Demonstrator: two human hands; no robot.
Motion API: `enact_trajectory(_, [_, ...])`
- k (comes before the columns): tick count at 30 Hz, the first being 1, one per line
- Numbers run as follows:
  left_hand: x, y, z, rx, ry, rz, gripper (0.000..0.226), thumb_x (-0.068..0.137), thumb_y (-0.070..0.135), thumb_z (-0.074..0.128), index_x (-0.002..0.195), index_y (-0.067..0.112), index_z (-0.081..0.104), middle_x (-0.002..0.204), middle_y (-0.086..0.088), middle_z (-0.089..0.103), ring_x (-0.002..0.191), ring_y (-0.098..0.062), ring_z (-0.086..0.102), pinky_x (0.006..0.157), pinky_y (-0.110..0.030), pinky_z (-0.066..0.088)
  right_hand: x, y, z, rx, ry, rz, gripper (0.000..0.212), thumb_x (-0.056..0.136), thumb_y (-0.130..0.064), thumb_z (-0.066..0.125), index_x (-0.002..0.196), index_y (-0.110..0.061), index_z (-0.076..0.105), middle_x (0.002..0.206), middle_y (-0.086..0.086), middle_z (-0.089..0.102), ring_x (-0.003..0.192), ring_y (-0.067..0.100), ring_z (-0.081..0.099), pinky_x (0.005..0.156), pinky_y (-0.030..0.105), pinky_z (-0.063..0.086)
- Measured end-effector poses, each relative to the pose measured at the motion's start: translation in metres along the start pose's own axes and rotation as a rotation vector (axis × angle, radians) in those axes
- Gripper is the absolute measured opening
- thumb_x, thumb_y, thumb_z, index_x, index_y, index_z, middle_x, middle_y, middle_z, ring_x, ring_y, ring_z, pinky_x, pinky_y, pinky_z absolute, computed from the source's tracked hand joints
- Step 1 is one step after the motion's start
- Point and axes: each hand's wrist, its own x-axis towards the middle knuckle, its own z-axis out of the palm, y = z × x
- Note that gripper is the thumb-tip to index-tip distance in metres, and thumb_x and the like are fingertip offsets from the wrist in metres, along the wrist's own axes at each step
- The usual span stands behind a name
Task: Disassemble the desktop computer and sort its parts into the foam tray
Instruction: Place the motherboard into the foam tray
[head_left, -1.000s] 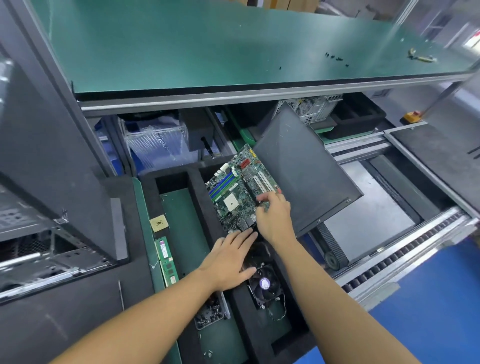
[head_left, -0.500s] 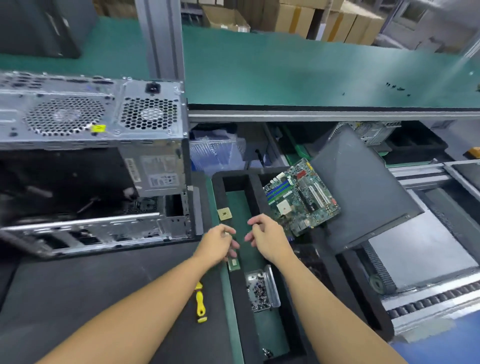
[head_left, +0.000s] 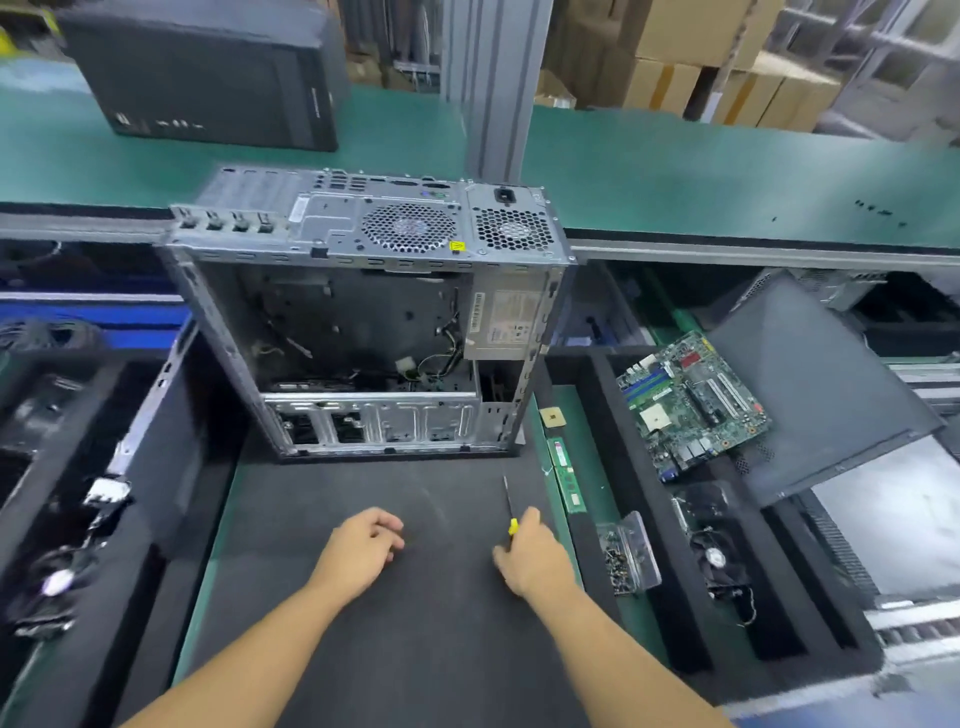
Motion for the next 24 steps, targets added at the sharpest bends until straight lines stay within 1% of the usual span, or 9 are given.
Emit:
enact_trajectory(2, [-0.012,-0.023,-0.016,0.004,0.011,-0.031,0.028,0.091,0.002,0.045,0.091,0.019,0.068,0.076,0.007,0.075,0.072,-0.014,0.068,0.067,-0.023,0.05,-0.009,-0.002,0.009,0.004,0.082,0.029,0.039,0.093,-0.024,0.058,0.122,-0.011,0.035,0.127,0.011,0.047,0.116,0.034,0.055,0.091,0.039,0.047])
enact_trajectory(5, [-0.026,-0.049,-0.033,0.022,0.029,-0.049,0.028,0.092,0.005,0.046,0.091,0.022,0.068,0.077,0.012,0.075,0.073,-0.011,0.069,0.064,-0.019,0.045,-0.017,0.005,0.015,-0.06,0.136,0.087,0.032,0.094,-0.022,0.054,0.12,-0.01,0.039,0.128,0.01,0.045,0.119,0.03,0.05,0.095,0.037,0.044])
enact_trajectory(10, [-0.037,-0.071,-0.047,0.021,0.019,-0.047,0.029,0.091,0.004,0.045,0.09,0.022,0.067,0.076,0.012,0.075,0.072,-0.01,0.07,0.066,-0.02,0.047,-0.028,0.015,0.018,0.095,0.097,0.12,0.025,0.09,-0.028,0.056,0.097,-0.009,0.041,0.111,0.014,0.059,0.104,0.035,0.058,0.081,0.036,0.045])
enact_trajectory(14, [-0.042,-0.078,-0.045,-0.006,0.001,-0.052,0.029,0.089,0.003,0.045,0.09,0.02,0.068,0.075,0.009,0.075,0.069,-0.012,0.069,0.068,-0.021,0.05,-0.039,0.015,0.025,0.212,0.075,0.146,0.022,0.089,-0.023,0.054,0.101,-0.006,0.047,0.107,0.014,0.061,0.1,0.035,0.059,0.08,0.037,0.05])
enact_trajectory(15, [-0.043,-0.077,-0.042,-0.016,-0.004,-0.053,0.029,0.089,0.002,0.045,0.09,0.019,0.068,0.075,0.008,0.075,0.067,-0.012,0.068,0.068,-0.02,0.05,-0.042,0.013,0.027,0.258,0.06,0.151,0.021,0.091,-0.022,0.052,0.103,-0.006,0.047,0.105,0.015,0.061,0.095,0.035,0.061,0.078,0.038,0.052])
enact_trajectory(17, [-0.048,-0.073,-0.037,-0.036,-0.019,-0.049,0.029,0.09,0.001,0.044,0.09,0.016,0.068,0.074,0.006,0.075,0.063,-0.012,0.066,0.065,-0.018,0.05,-0.049,0.007,0.028,0.389,-0.01,0.153,0.018,0.094,-0.019,0.047,0.105,-0.006,0.042,0.097,0.015,0.058,0.074,0.03,0.061,0.06,0.037,0.053])
enact_trajectory(19, [-0.054,-0.065,-0.031,-0.068,-0.037,-0.049,0.028,0.091,0.0,0.044,0.092,0.014,0.068,0.075,0.004,0.075,0.061,-0.012,0.064,0.059,-0.016,0.049,-0.058,-0.004,0.027,0.482,-0.075,0.117,0.015,0.095,-0.018,0.042,0.105,-0.007,0.039,0.088,0.013,0.056,0.055,0.023,0.054,0.046,0.029,0.045])
enact_trajectory(21, [-0.061,-0.056,-0.024,-0.13,-0.09,-0.069,0.024,0.093,0.004,0.047,0.098,0.016,0.067,0.082,0.002,0.076,0.062,-0.011,0.064,0.052,-0.016,0.045,-0.067,-0.02,0.029,0.506,-0.141,0.017,0.011,0.096,-0.018,0.039,0.103,-0.01,0.037,0.082,0.01,0.058,0.049,0.018,0.05,0.042,0.025,0.04])
enact_trajectory(24, [-0.074,-0.045,-0.017,-0.244,-0.215,-0.033,0.013,0.099,0.024,0.055,0.107,0.024,0.066,0.094,0.004,0.075,0.069,-0.011,0.066,0.054,-0.02,0.043,-0.083,-0.056,0.036,0.512,-0.333,-0.211,0.004,0.095,-0.016,0.038,0.097,-0.018,0.035,0.074,0.001,0.064,0.047,0.011,0.054,0.04,0.023,0.04])
